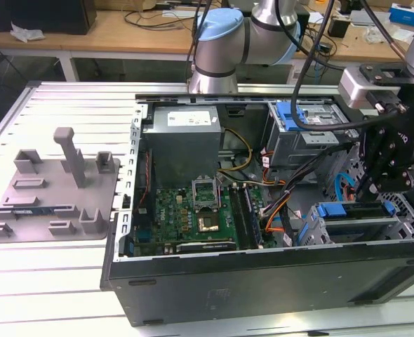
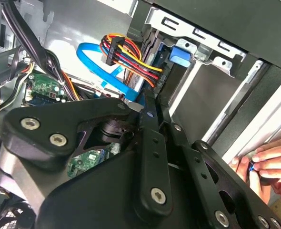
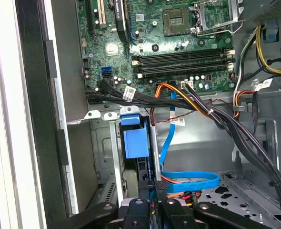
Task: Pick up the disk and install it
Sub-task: 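Insert the second disk wire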
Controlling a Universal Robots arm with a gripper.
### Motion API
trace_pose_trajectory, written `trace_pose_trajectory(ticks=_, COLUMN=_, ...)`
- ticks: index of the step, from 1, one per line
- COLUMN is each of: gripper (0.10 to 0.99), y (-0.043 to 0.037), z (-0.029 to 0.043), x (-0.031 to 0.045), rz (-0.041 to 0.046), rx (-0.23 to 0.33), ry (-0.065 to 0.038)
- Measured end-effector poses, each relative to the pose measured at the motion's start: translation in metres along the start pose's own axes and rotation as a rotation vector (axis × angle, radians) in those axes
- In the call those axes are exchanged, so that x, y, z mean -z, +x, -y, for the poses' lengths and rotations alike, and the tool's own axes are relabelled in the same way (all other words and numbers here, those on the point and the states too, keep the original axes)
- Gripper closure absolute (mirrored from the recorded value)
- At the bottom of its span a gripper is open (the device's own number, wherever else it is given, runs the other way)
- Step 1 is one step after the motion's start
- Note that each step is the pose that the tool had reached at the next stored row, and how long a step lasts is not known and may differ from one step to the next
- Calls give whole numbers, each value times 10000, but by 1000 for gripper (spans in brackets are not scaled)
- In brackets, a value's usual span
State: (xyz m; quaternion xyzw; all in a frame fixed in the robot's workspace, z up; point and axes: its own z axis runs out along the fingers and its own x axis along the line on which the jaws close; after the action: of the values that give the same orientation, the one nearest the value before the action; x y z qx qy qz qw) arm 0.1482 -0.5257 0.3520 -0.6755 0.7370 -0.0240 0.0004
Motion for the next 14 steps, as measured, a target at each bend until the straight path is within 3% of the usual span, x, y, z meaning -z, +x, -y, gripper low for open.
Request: trace_pose_trajectory(ticks=14, gripper=922, y=1, z=0, x=-40, rz=-16, rx=6, ry=-4)
